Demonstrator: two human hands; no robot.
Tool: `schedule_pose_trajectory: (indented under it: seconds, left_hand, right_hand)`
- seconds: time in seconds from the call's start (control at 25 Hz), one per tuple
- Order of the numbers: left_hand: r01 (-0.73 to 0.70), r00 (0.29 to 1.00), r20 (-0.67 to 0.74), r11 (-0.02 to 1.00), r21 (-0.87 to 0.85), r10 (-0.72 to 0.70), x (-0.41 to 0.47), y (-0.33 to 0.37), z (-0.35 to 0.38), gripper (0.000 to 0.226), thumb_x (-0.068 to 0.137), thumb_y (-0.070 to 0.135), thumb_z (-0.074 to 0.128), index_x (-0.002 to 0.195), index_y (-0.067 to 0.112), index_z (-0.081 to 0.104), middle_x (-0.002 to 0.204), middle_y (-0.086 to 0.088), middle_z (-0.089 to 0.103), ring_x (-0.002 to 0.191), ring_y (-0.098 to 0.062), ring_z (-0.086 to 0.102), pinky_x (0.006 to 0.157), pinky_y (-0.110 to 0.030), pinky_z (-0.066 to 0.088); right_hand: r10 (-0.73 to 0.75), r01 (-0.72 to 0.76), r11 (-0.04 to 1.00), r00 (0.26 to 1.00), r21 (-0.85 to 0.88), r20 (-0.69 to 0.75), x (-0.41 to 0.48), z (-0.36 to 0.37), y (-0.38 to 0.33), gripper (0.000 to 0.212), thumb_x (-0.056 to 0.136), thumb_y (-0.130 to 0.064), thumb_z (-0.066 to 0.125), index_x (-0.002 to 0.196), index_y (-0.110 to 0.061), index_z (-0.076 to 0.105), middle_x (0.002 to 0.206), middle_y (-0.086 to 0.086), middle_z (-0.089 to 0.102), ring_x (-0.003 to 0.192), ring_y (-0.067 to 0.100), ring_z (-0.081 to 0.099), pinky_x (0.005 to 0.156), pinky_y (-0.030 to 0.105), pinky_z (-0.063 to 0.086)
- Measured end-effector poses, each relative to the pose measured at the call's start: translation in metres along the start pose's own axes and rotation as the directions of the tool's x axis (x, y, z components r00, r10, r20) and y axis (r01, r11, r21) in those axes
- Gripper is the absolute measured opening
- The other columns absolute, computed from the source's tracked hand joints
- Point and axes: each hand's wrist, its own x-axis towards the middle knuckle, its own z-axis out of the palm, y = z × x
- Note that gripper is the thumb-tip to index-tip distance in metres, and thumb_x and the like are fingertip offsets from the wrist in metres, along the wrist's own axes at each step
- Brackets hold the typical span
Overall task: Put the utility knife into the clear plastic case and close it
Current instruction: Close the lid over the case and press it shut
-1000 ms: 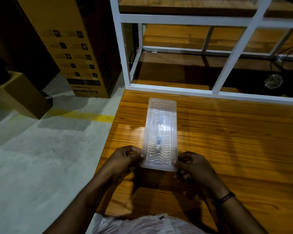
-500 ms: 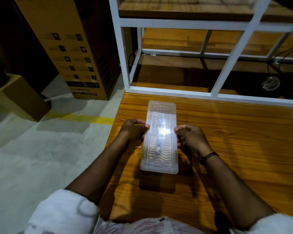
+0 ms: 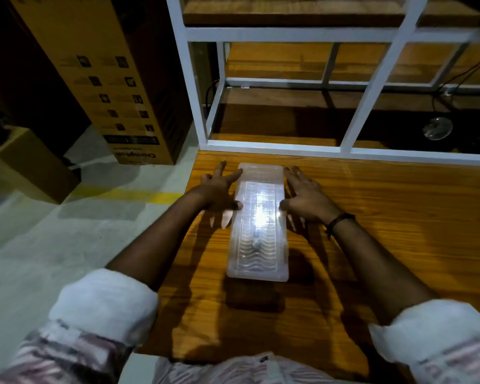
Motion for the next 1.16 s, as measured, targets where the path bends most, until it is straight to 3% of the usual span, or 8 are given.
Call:
schedule_pose_trajectory:
  seconds: [0.08, 0.2, 0.64, 0.8, 0.92, 1.0, 1.08, 1.16]
  left_hand:
    - [-0.014, 0.996, 0.093, 0.979, 0.204, -0.005, 0.008, 0.008, -0.013, 0.107, 0.088, 0.05, 0.072, 0.161, 0.039, -0.004, 0.17, 0.004, -0.024, 0.155, -0.046, -0.009, 0.122, -0.062, 0.017]
    - [-0.038, 0.986, 0.164, 0.932, 0.361, -0.023, 0.019, 0.017, -0.024, 0.115, 0.085, 0.057, 0.071, 0.162, 0.03, -0.011, 0.171, 0.005, -0.02, 0.155, -0.043, -0.016, 0.124, -0.061, 0.009]
    - [-0.066, 0.976, 0.213, 0.889, 0.452, -0.035, 0.028, 0.021, -0.033, 0.12, 0.082, 0.059, 0.074, 0.162, 0.027, -0.01, 0.172, 0.007, -0.014, 0.157, -0.039, -0.005, 0.123, -0.058, 0.017]
    - [-0.042, 0.987, 0.16, 0.909, 0.414, -0.027, 0.02, 0.021, -0.027, 0.113, 0.084, 0.054, 0.074, 0.163, 0.026, -0.002, 0.173, 0.006, -0.007, 0.157, -0.04, -0.007, 0.124, -0.059, 0.018]
    - [-0.052, 0.999, 0.024, 0.915, 0.401, 0.046, 0.004, 0.022, -0.012, 0.088, 0.089, 0.047, 0.071, 0.16, 0.025, 0.024, 0.172, 0.002, 0.017, 0.158, -0.037, 0.0, 0.122, -0.061, 0.015]
    - [-0.083, 0.982, -0.123, 0.909, 0.409, 0.145, -0.011, 0.019, 0.008, 0.063, 0.092, 0.038, 0.068, 0.15, 0.025, 0.046, 0.164, 0.001, 0.039, 0.156, -0.031, 0.017, 0.119, -0.057, 0.023]
    - [-0.114, 0.934, -0.277, 0.923, 0.367, 0.226, -0.026, 0.014, 0.029, 0.043, 0.096, 0.029, 0.063, 0.139, 0.025, 0.058, 0.153, 0.0, 0.054, 0.15, -0.027, 0.034, 0.113, -0.051, 0.034]
    - [-0.145, 0.909, -0.335, 0.942, 0.304, 0.248, -0.036, 0.008, 0.041, 0.038, 0.101, 0.025, 0.055, 0.138, 0.023, 0.059, 0.152, 0.001, 0.055, 0.146, -0.027, 0.041, 0.108, -0.047, 0.04]
  right_hand:
    - [-0.014, 0.022, 0.995, 0.997, -0.099, 0.082, 0.013, 0.0, -0.004, 0.102, 0.079, -0.043, 0.061, 0.161, -0.033, 0.001, 0.171, -0.009, -0.006, 0.156, 0.035, -0.007, 0.124, 0.054, 0.01]
    - [0.015, 0.007, 0.983, 0.993, -0.184, 0.117, 0.023, 0.004, -0.009, 0.103, 0.072, -0.05, 0.052, 0.16, -0.037, -0.001, 0.169, -0.016, -0.009, 0.156, 0.032, -0.013, 0.122, 0.059, 0.008]
    - [0.037, -0.007, 0.985, 0.984, -0.173, 0.172, 0.032, -0.004, -0.015, 0.107, 0.067, -0.044, 0.056, 0.16, -0.034, 0.006, 0.171, -0.014, -0.004, 0.157, 0.031, -0.002, 0.125, 0.055, 0.014]
    - [0.028, -0.007, 0.991, 0.988, -0.136, 0.154, 0.021, 0.001, -0.016, 0.099, 0.079, -0.04, 0.058, 0.16, -0.035, 0.002, 0.17, -0.014, -0.007, 0.157, 0.032, -0.005, 0.124, 0.058, 0.012]
    - [0.0, 0.009, 0.985, 0.999, -0.17, 0.049, 0.003, 0.009, -0.02, 0.091, 0.082, -0.036, 0.058, 0.16, -0.032, 0.012, 0.171, -0.012, 0.004, 0.157, 0.031, 0.001, 0.122, 0.058, 0.014]
    - [-0.04, 0.021, 0.977, 0.995, -0.211, -0.087, -0.016, 0.021, -0.021, 0.081, 0.082, -0.032, 0.06, 0.157, -0.028, 0.029, 0.168, -0.006, 0.022, 0.154, 0.032, 0.015, 0.12, 0.054, 0.024]
    - [-0.123, 0.046, 0.961, 0.955, -0.274, -0.271, -0.037, 0.036, -0.018, 0.059, 0.087, -0.026, 0.06, 0.144, -0.023, 0.048, 0.155, 0.001, 0.045, 0.14, 0.031, 0.037, 0.11, 0.048, 0.038]
    - [-0.158, 0.056, 0.964, 0.909, -0.261, -0.387, -0.048, 0.044, -0.018, 0.037, 0.092, -0.022, 0.058, 0.129, -0.018, 0.059, 0.136, 0.004, 0.057, 0.121, 0.03, 0.048, 0.096, 0.043, 0.046]
